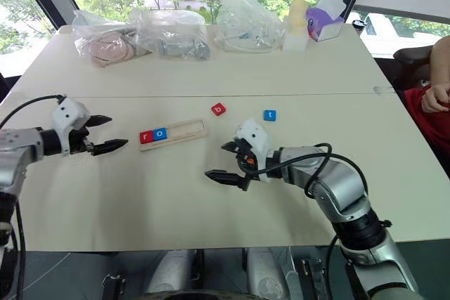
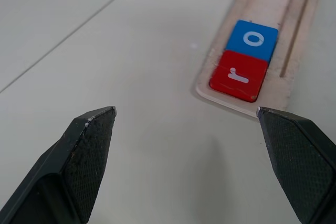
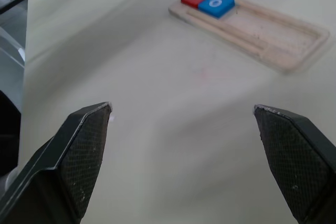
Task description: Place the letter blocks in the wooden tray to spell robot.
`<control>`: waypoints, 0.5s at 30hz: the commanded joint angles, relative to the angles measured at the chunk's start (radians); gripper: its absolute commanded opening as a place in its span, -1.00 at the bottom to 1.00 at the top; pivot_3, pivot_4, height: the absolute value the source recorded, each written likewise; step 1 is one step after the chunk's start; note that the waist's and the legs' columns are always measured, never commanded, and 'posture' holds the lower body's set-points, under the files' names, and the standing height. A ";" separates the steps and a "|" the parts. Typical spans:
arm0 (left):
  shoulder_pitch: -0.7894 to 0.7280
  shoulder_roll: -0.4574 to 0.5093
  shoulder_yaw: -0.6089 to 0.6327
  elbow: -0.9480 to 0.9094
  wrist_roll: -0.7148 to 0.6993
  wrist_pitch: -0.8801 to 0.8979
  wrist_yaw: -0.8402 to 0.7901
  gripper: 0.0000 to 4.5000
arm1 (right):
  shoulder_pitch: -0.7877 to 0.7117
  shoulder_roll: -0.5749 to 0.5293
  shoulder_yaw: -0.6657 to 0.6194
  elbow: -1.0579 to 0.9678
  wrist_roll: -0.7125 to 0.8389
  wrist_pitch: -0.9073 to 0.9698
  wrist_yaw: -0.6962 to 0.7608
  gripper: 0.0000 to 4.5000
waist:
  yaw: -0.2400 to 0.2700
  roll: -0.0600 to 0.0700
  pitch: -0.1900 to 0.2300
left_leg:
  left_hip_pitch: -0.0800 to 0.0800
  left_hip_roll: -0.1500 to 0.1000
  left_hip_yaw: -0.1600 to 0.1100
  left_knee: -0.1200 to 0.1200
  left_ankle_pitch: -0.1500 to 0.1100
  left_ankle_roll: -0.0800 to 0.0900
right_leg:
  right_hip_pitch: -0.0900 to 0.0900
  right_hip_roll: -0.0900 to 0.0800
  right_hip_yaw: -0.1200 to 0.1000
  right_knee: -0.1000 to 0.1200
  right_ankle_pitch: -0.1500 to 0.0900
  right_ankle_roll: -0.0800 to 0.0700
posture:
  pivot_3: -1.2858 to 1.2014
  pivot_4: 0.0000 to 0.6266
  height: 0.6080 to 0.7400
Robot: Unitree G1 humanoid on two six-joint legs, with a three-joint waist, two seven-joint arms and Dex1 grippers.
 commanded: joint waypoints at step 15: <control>-0.254 -0.176 -0.192 0.453 0.241 -0.318 -0.103 1.00 | 0.006 0.030 -0.019 0.025 -0.042 -0.022 -0.041 0.99 | 0.007 -0.001 -0.001 | 0.001 0.000 -0.001 0.002 0.000 0.000 | 0.002 0.001 -0.001 0.002 0.000 0.001 | 0.03 -0.52 0.92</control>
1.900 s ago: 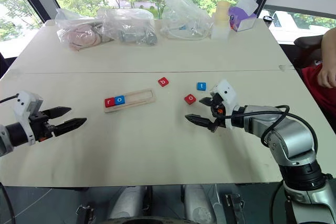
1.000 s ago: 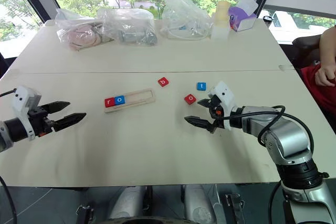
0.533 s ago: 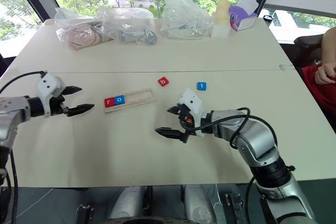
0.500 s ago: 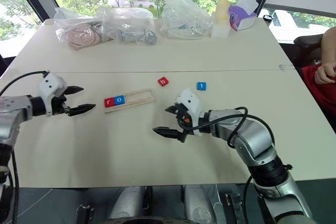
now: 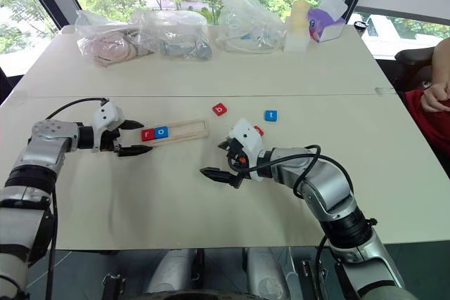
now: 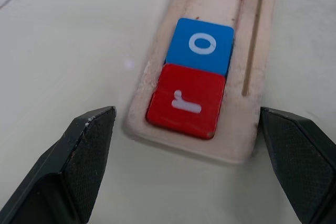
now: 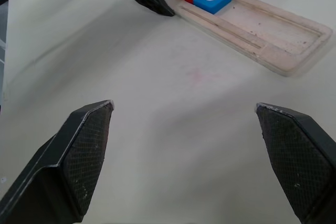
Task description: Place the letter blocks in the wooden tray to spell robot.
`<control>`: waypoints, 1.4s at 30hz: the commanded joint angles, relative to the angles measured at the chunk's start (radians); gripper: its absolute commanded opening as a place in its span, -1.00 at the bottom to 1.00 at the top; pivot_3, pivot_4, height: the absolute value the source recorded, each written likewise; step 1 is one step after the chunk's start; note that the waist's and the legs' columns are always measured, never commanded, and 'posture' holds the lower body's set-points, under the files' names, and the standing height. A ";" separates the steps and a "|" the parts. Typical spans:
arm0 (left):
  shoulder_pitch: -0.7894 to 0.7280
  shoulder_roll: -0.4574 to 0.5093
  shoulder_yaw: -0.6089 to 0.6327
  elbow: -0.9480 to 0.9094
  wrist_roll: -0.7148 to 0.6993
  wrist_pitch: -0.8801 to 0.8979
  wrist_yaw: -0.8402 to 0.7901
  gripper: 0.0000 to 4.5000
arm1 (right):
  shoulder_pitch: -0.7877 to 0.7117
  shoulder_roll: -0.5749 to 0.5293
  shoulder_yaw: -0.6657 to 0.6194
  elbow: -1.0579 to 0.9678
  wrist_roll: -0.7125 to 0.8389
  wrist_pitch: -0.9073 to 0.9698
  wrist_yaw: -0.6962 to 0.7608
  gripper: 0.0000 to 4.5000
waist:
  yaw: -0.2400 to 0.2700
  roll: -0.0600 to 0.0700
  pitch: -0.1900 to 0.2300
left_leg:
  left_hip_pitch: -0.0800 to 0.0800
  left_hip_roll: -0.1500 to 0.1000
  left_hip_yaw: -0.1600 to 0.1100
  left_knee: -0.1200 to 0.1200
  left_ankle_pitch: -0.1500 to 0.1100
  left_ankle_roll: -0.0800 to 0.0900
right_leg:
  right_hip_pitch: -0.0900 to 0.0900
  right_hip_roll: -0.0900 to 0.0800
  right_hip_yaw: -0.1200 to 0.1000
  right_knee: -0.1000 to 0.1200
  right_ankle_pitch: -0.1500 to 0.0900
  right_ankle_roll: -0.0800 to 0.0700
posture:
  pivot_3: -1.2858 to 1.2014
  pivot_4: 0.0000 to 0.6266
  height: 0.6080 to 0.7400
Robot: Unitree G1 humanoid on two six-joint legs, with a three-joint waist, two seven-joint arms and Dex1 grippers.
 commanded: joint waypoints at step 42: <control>0.029 -0.100 -0.129 -0.247 0.082 0.005 -0.159 0.99 | 0.082 -0.063 -0.288 0.029 -0.011 -0.041 -0.127 1.00 | -0.005 0.004 -0.018 | 0.003 0.000 -0.002 0.000 0.000 0.001 | 0.004 0.003 0.002 -0.001 -0.001 0.001 | 0.03 -0.52 0.92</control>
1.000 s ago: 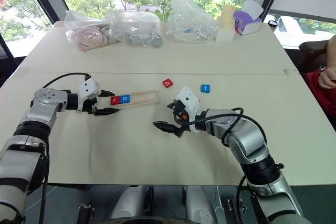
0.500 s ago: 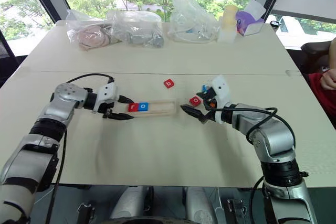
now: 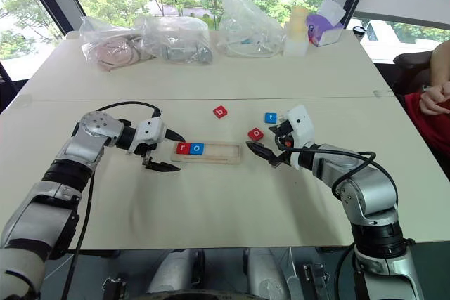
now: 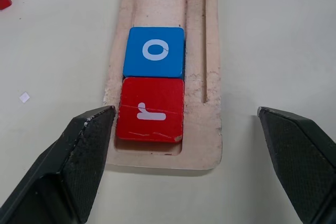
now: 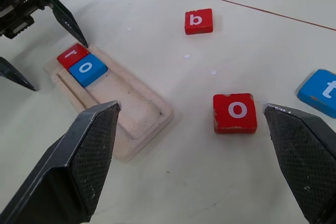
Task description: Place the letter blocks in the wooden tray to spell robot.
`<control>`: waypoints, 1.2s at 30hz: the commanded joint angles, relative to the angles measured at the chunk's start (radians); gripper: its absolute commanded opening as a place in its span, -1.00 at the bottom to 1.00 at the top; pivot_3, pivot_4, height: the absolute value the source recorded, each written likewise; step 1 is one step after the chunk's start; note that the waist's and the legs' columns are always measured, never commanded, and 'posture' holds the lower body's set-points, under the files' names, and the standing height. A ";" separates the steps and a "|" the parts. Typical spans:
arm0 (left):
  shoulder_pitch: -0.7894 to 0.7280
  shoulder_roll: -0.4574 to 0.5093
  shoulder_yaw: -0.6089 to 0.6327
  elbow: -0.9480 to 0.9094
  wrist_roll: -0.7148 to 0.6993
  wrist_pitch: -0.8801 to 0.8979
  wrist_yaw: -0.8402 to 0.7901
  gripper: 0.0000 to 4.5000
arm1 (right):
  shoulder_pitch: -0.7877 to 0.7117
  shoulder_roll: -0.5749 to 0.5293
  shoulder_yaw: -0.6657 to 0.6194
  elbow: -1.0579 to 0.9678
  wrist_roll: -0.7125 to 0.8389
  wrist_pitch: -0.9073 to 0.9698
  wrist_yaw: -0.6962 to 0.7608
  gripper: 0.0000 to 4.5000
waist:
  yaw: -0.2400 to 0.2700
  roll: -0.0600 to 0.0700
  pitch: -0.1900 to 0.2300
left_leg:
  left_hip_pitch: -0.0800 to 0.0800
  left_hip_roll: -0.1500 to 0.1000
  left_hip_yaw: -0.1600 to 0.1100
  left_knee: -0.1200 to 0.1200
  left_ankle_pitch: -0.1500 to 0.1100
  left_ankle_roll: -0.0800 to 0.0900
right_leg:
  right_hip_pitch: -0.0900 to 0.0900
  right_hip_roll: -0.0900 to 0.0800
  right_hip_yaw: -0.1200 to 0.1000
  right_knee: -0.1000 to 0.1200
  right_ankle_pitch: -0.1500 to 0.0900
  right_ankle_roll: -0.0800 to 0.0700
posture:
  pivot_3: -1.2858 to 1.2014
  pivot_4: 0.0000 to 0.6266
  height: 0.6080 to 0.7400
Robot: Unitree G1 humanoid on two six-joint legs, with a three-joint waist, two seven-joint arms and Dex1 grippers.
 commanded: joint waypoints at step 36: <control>0.488 0.204 0.577 -0.875 -0.510 0.873 0.464 1.00 | -0.773 0.497 0.182 1.425 -0.456 -0.675 -0.116 0.43 | -0.031 0.000 0.001 | -0.002 0.001 0.000 -0.003 0.000 -0.001 | -0.005 -0.004 0.001 0.002 0.001 -0.001 | 0.03 -0.52 0.92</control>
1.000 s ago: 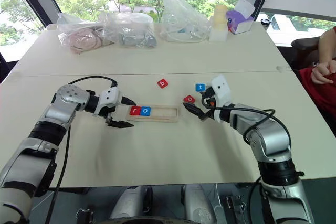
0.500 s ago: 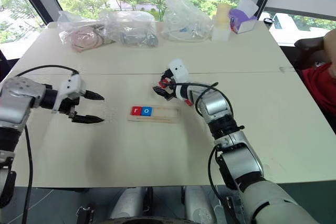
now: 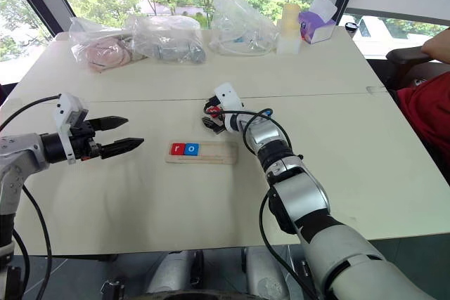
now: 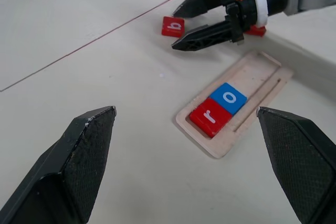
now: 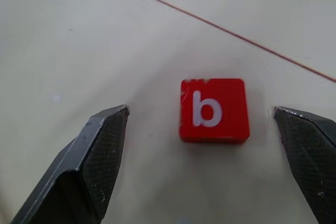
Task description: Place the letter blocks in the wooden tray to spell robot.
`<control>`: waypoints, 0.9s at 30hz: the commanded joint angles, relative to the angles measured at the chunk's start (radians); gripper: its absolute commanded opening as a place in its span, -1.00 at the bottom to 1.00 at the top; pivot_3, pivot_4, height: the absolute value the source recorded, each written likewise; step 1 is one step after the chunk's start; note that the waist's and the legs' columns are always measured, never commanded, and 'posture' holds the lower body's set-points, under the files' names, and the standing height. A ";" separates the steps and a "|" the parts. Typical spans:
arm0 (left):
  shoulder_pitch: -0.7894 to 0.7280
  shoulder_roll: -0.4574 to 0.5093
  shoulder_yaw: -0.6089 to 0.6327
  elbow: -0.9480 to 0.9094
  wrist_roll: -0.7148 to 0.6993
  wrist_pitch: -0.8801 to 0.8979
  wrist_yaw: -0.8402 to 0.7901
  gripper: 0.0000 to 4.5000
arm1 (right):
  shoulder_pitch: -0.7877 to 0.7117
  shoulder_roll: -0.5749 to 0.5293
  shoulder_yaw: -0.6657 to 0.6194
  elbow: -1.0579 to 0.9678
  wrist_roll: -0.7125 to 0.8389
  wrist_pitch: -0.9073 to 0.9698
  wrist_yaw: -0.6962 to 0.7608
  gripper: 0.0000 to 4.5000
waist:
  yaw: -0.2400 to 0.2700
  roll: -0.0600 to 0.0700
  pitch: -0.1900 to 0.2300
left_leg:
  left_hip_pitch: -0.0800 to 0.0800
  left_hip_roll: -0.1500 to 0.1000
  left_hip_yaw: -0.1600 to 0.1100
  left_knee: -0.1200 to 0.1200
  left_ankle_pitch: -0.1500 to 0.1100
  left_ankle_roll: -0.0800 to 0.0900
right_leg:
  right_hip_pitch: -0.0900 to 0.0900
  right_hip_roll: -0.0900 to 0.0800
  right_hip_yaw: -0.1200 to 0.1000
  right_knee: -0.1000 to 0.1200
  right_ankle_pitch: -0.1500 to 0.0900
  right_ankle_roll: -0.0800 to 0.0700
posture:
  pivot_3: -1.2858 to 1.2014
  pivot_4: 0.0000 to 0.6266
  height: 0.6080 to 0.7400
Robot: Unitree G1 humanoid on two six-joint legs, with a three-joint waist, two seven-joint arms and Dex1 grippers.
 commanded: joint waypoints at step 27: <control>-0.156 -0.147 -0.364 -0.160 -0.018 -0.091 0.051 1.00 | 0.810 0.089 -0.368 -1.751 0.005 1.044 -0.406 -0.49 | 0.021 0.001 0.000 | 0.001 0.000 0.002 -0.001 0.000 -0.001 | 0.000 0.004 0.000 -0.002 0.000 -0.001 | 0.03 -0.52 0.92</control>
